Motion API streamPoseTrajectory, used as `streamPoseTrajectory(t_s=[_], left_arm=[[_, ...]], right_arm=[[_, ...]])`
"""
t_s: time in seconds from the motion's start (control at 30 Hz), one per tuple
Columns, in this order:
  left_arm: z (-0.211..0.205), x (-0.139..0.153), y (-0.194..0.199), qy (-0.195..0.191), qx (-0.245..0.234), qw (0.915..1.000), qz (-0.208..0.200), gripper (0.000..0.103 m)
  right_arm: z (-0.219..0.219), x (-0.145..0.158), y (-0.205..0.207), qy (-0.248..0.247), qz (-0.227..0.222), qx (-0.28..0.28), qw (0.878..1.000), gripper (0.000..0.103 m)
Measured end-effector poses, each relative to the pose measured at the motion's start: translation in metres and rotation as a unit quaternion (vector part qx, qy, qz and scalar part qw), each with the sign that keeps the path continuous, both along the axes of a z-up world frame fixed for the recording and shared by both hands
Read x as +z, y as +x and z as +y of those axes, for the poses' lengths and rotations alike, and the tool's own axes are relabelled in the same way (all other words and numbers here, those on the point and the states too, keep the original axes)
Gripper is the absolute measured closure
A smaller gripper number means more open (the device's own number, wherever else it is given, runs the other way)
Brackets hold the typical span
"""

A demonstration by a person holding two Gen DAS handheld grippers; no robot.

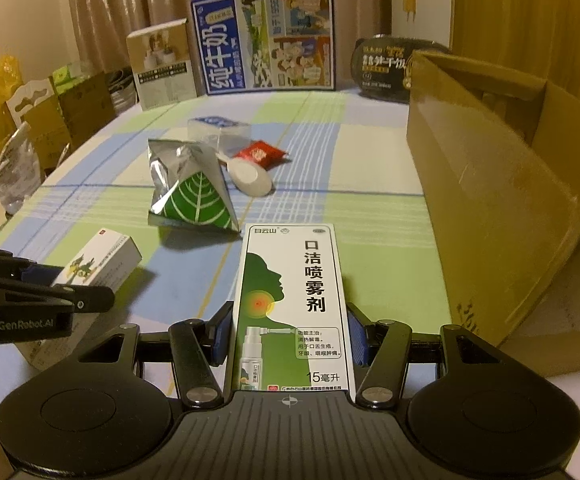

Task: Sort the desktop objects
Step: 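Carry the ointment box and spray box over the cardboard box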

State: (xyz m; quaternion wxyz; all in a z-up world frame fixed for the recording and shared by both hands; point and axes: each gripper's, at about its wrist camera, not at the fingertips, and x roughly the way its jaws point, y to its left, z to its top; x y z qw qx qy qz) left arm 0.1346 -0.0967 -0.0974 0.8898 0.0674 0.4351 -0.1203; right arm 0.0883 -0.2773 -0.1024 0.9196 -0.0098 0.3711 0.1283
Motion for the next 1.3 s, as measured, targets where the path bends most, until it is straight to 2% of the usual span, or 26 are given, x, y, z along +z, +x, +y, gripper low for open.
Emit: streamPoseTrajectory(t_s=[0.17,0.53,0.9,1.3], left_arm=[[-0.001,0.018,-0.002,-0.006,0.004,0.9998,-0.016,0.070],[-0.022,0.064,-0.025,-0.041,-0.002,0.9983,-0.042,0.070],[-0.072,0.105,-0.043,-0.056,-0.044,0.9949,-0.071,0.070],[-0.137,0.134,-0.047,-0.084,-0.095,0.9889,-0.078,0.070]], right_arm=[[-0.004,0.015,-0.007,0.008,-0.014,-0.010,1.000,0.050],[-0.027,0.068,-0.034,0.023,-0.058,-0.042,0.997,0.050],[-0.068,0.113,-0.052,0.026,-0.100,-0.082,0.991,0.050],[-0.130,0.139,-0.048,0.025,-0.124,-0.133,0.983,0.050]])
